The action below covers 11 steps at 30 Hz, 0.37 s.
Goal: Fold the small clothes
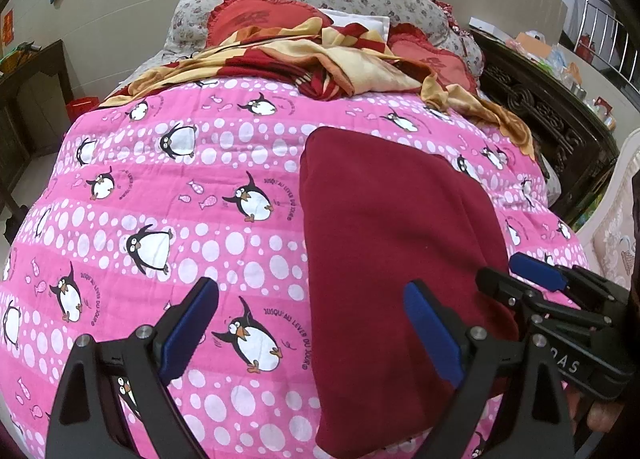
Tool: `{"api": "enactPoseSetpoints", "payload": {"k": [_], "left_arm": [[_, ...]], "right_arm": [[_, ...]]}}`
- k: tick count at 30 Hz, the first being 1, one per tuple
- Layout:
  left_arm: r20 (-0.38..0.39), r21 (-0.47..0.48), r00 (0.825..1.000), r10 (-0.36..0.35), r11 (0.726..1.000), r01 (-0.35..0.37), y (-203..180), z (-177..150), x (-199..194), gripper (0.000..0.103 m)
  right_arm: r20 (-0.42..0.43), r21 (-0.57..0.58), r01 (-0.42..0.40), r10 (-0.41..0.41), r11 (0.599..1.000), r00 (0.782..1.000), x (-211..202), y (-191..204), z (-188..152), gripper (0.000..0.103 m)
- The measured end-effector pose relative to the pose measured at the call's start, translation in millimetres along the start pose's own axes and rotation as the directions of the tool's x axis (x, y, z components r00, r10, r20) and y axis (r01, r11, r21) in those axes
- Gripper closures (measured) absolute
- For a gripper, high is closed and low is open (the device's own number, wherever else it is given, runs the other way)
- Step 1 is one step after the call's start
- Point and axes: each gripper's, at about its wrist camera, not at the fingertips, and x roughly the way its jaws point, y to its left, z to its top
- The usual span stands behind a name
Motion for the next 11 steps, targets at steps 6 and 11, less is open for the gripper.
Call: {"api": "enactPoseSetpoints", "payload": {"k": [6, 11], "left_arm": [[0.004, 0.002, 1.0, -0.002, 1.0, 0.002, -1, 0, 0, 0.007], [0.031, -0.017, 0.999, -0.021, 1.0, 0.021, 14, 2, 1, 0.007]], "right_arm": [[-0.001, 0.001, 0.0, 0.0, 1.0, 1.0, 0, 0, 0, 0.05], [0.006, 0.046, -0.022, 0.021, 0.999, 1.0, 1, -15, -1, 0.05]]}}
